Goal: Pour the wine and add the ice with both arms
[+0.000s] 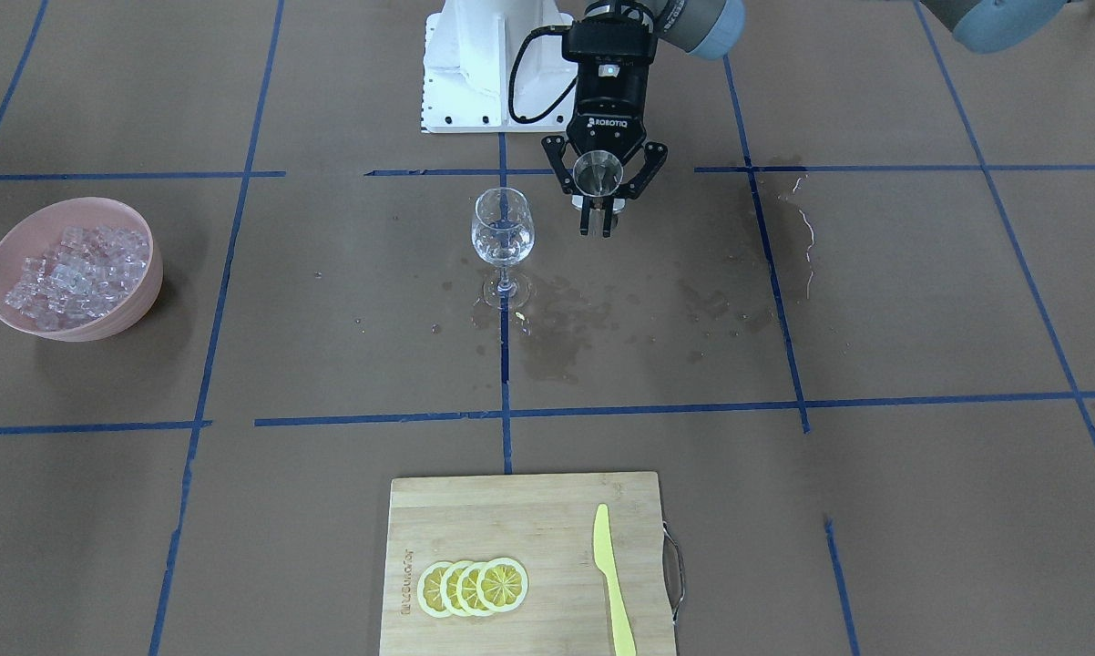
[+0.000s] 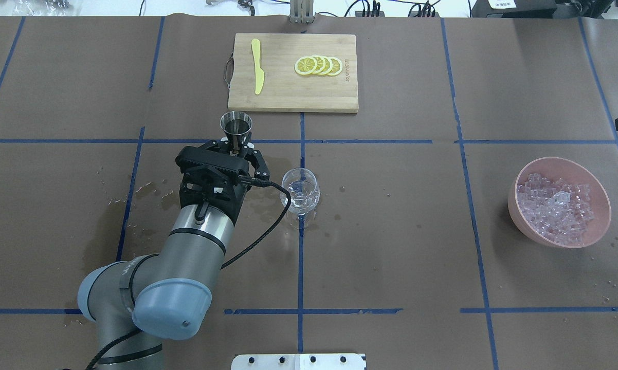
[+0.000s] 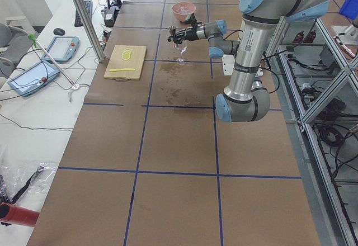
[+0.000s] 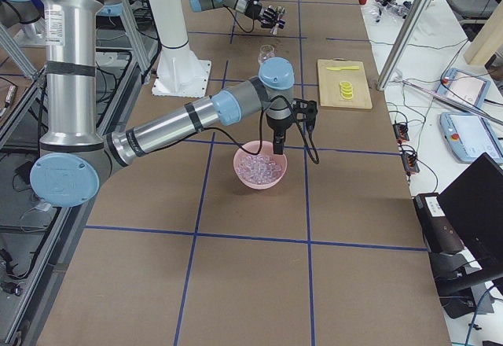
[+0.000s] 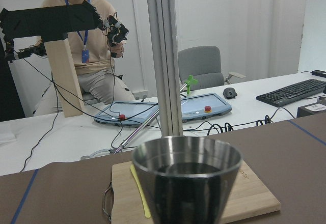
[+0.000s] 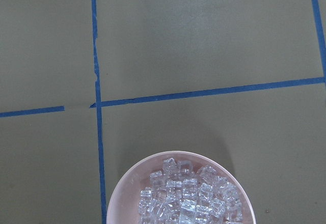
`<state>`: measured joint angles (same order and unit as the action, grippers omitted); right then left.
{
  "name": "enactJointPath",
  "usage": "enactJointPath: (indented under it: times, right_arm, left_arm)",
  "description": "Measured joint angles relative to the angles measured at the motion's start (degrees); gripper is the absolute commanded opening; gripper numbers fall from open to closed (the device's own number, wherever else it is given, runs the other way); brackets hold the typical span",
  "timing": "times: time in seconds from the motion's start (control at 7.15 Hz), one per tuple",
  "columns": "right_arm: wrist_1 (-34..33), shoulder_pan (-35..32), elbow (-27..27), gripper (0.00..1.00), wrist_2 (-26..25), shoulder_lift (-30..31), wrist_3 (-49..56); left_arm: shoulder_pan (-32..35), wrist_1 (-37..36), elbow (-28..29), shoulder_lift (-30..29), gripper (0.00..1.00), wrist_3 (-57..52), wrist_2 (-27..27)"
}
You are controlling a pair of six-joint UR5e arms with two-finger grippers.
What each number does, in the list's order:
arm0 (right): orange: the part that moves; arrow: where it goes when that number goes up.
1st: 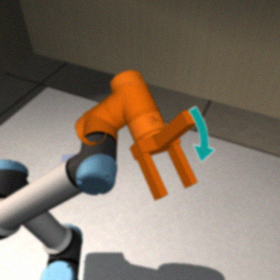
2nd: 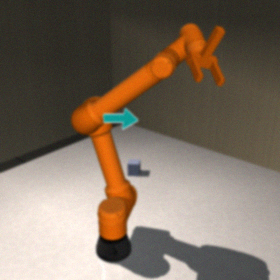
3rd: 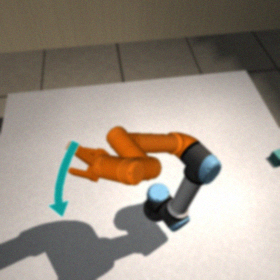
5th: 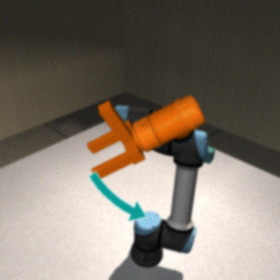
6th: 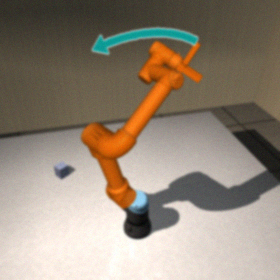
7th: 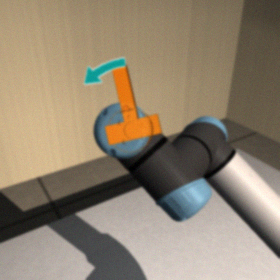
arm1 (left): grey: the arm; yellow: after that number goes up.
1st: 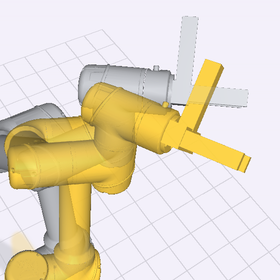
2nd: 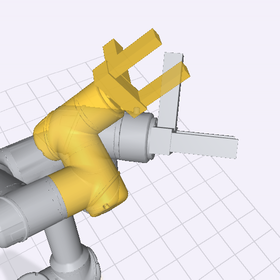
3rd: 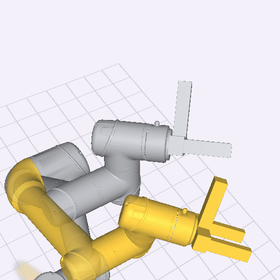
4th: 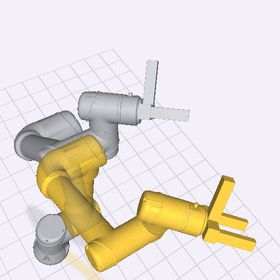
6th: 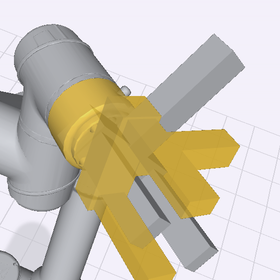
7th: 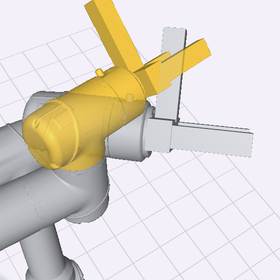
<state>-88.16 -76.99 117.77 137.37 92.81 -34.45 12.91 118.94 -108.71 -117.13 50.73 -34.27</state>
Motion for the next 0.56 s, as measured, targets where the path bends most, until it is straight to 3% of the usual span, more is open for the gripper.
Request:
enactJointPath:
  times: [0.56]
  right_arm:
    - [0.0,0.0,0.0,1.0,0.0,0.0,0.0]
  left_arm:
    - [-0.5,0.2,0.8,-0.8,0.0,-0.3,0.8]
